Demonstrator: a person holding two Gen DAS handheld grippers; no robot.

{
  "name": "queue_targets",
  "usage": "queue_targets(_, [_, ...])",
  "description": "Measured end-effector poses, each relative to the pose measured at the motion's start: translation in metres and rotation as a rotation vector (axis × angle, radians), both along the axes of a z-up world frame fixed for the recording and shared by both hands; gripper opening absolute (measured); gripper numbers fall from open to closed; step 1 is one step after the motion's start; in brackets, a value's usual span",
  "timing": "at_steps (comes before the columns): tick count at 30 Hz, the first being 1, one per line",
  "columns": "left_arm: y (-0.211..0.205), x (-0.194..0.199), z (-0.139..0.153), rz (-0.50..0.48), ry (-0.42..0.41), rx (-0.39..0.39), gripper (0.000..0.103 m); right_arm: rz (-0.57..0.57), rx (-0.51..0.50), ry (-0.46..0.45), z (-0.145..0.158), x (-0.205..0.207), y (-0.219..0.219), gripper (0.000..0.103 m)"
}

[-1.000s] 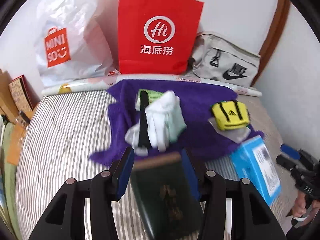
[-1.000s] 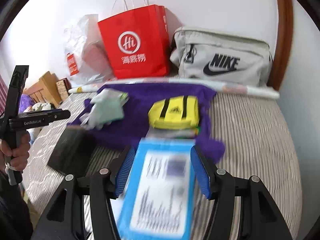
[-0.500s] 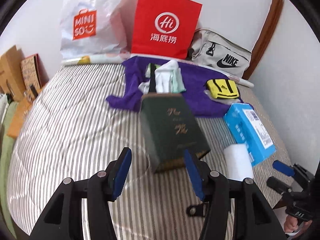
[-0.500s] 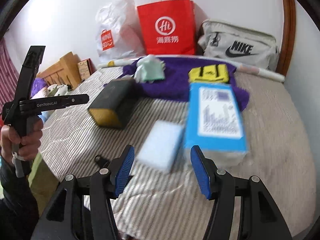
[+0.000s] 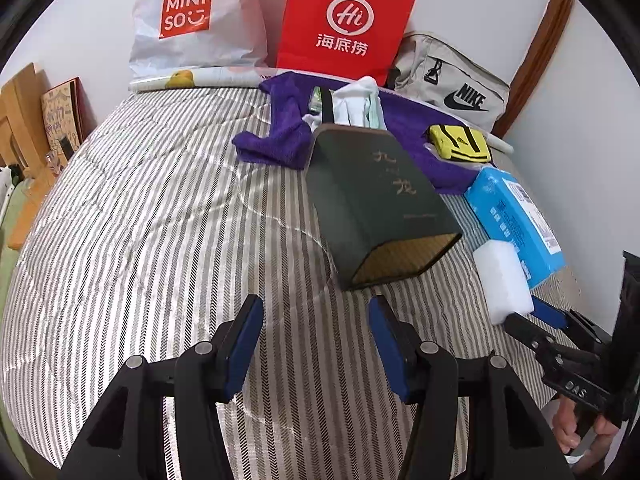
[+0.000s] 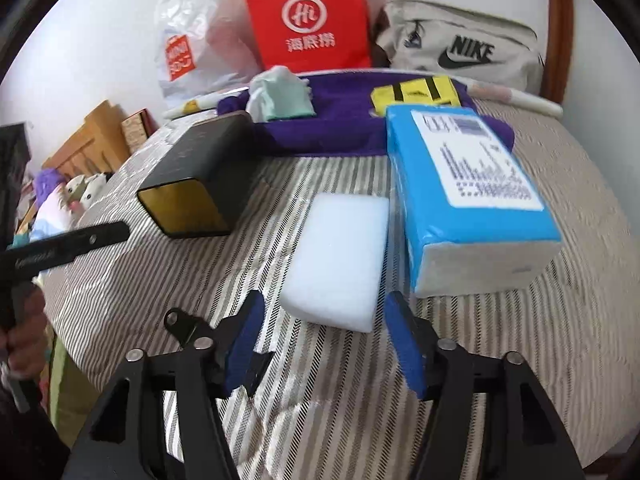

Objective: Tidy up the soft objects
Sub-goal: 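Lower the right tool onto the white sponge and close it, then lift the white sponge with the right tool and carry it toward the towel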

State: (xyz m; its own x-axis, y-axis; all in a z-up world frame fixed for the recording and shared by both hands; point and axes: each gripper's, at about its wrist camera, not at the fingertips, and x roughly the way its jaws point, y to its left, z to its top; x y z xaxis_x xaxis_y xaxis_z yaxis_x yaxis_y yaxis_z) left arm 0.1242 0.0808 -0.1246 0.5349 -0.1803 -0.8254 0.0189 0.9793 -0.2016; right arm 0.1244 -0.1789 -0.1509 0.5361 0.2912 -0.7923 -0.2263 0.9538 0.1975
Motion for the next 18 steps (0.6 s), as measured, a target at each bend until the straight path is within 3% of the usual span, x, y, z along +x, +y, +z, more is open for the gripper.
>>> queue_targets(8, [-0.012, -0.014, -0.005, -0.114, -0.006, 0.019, 0.053, -0.054, -0.027, -0.004, -0.015, 0.014, 0.012, 0.065])
queue_targets(11, [-0.023, -0.018, -0.012, -0.173, 0.009, 0.024, 0.053, -0.07, -0.067, -0.024, -0.017, 0.018, 0.015, 0.05])
queue_targets(18, [-0.066, -0.015, -0.023, -0.311, 0.034, 0.031, 0.055, -0.006, -0.047, -0.082, 0.001, 0.0, 0.003, 0.05])
